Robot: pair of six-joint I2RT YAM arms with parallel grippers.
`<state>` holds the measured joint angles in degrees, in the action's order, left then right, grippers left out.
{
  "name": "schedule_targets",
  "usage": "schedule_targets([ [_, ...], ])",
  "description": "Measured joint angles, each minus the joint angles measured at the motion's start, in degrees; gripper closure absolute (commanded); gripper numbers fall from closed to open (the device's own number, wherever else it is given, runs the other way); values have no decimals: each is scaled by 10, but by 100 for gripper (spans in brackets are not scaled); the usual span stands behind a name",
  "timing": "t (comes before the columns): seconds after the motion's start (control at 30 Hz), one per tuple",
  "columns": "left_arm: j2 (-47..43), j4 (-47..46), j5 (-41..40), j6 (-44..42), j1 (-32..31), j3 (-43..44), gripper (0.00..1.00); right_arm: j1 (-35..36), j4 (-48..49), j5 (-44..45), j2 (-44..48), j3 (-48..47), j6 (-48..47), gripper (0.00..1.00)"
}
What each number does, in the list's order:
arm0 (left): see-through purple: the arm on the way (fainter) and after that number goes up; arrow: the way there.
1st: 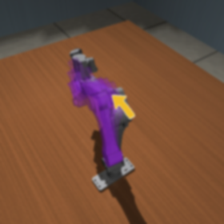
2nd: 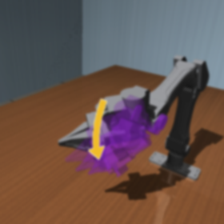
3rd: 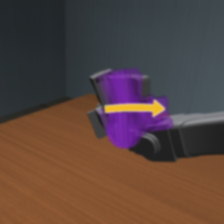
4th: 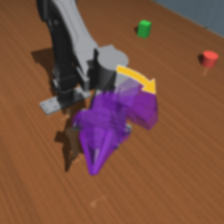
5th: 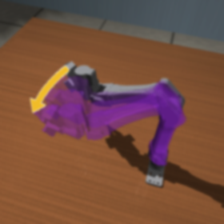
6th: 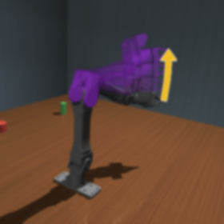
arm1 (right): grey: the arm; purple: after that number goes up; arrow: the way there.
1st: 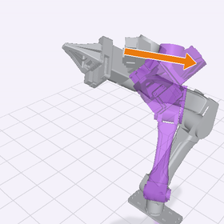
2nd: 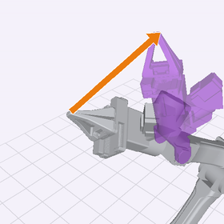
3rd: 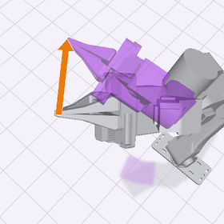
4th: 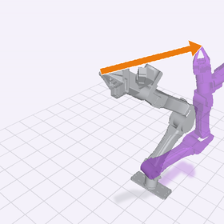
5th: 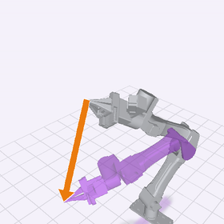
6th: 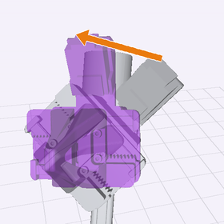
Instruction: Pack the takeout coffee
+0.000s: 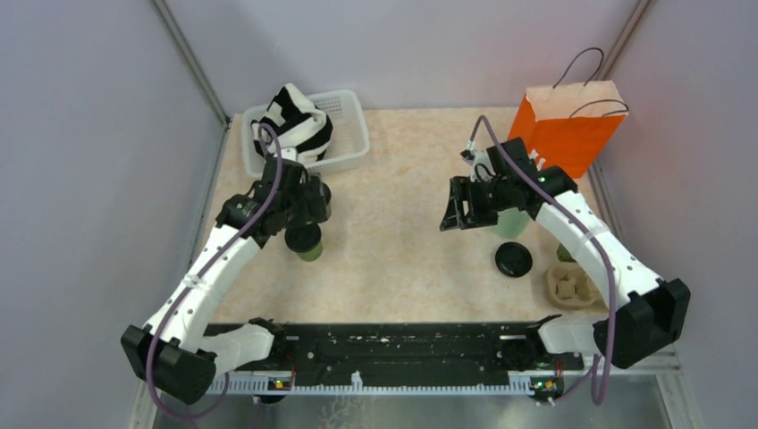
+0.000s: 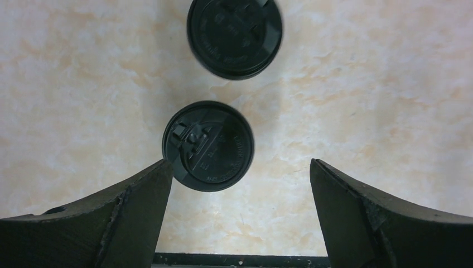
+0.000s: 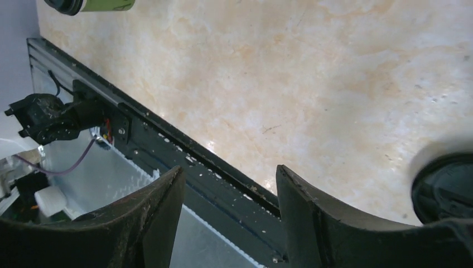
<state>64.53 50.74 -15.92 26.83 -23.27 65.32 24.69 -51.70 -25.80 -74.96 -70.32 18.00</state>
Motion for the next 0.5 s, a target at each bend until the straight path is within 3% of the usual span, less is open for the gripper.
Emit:
schedule_targets([
  [0.1, -14, -3, 24, -21, 0, 35, 2, -4, -43, 50, 26, -38, 3, 51],
  [0.27, -19, -32, 85, -61, 0, 84, 2, -100, -120, 145, 118, -52, 60, 48],
  [0.33, -14, -46, 111, -78, 0, 98, 2, -140, -159, 199, 158, -51, 107, 39],
  [0.5, 11, -71, 164, -115, 0, 132, 2, -143, -236, 328, 207, -47, 206, 24],
])
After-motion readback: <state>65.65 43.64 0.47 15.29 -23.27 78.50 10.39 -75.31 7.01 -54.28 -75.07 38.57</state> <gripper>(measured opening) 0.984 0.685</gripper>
